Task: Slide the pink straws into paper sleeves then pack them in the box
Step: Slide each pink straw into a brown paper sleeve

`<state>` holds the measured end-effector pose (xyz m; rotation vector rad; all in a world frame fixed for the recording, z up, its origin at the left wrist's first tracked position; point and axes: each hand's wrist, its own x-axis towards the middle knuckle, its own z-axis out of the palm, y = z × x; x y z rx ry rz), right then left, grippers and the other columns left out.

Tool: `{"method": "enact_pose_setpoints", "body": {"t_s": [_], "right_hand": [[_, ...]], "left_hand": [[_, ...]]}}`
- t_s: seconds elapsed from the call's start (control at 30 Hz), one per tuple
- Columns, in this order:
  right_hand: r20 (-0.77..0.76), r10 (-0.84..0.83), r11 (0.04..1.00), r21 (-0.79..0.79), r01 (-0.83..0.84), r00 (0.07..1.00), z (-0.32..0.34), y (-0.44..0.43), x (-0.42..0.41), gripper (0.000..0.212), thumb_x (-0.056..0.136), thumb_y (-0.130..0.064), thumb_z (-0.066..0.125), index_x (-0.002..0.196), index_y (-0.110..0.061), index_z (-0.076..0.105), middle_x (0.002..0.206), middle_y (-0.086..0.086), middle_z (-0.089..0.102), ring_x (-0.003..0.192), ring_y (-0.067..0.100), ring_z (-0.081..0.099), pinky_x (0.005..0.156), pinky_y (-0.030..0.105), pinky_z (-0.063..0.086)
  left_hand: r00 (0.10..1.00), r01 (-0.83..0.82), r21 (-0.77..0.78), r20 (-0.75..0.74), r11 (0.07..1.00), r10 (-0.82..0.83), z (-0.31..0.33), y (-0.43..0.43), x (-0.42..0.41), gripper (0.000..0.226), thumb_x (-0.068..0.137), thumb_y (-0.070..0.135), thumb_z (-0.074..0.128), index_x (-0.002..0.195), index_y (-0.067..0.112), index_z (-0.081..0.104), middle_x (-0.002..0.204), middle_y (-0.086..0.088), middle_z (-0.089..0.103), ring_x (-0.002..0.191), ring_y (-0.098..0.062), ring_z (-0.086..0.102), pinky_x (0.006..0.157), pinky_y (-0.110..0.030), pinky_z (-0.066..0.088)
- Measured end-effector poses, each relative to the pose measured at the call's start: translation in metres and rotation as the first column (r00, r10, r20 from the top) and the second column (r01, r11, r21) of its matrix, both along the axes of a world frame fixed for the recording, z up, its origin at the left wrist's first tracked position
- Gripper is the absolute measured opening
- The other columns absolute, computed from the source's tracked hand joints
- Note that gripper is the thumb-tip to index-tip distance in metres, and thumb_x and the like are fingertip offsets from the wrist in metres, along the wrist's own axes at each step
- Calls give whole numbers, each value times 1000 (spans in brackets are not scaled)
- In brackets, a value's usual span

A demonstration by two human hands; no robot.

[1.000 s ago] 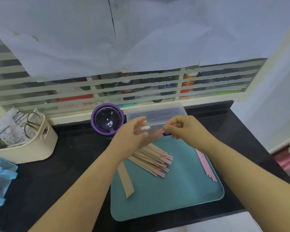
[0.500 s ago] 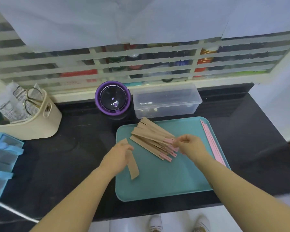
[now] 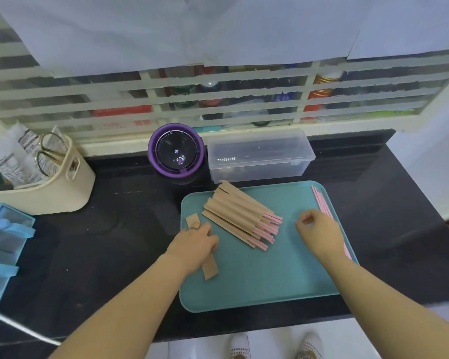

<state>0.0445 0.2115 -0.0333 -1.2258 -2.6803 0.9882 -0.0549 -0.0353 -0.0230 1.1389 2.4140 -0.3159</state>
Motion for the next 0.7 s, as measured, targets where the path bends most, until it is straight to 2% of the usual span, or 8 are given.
{"method": "enact_pose_setpoints", "body": {"t_s": [0.07,0.13,0.23,0.5,0.63,0.7], "right_hand": [[110,-31,993,119,18,993,-3,11,11,32,85,-22,59,116,-17,59,120,8,56,106,28,49,84,37,43],[256,-24,980,197,-28,966,-6,18,21,46,88,-26,55,132,-16,48,129,11,46,112,30,43,91,41,40],[319,4,968,236,-84,948,-11,19,26,51,90,-27,53,138,-15,42,130,11,43,112,30,42,91,40,40],[300,27,976,199,-90,954,-9,17,21,35,89,-23,55,123,-13,53,119,12,52,104,30,48,84,36,39],[384,34,972,203,-121,923,-9,19,20,16,88,-25,54,100,-17,61,93,5,65,84,26,48,75,33,35],[450,45,965,210,-155,892,-9,20,19,14,88,-26,51,91,-19,63,84,2,65,80,26,51,73,32,32]], "left_hand": [[999,39,-4,-22,999,-40,-1,2,-1,27,90,10,52,117,15,48,120,-6,43,109,-27,42,78,-33,32],[998,58,-10,-37,998,-59,-2,5,-2,28,92,8,48,119,16,48,119,-6,46,110,-27,43,82,-33,33],[992,101,-57,-64,993,-105,-3,9,-3,29,92,8,48,121,14,48,121,-8,48,114,-28,43,91,-35,35],[972,199,-120,-98,973,-211,-3,12,-2,26,92,9,49,118,10,51,122,-11,44,113,-30,42,92,-38,37],[969,222,-116,-82,968,-233,-5,11,-2,33,91,7,50,123,12,44,125,-9,42,115,-30,43,95,-40,39],[963,243,-145,-81,959,-256,-7,11,-2,35,91,7,51,124,12,42,127,-9,41,116,-30,42,95,-41,39]]}}
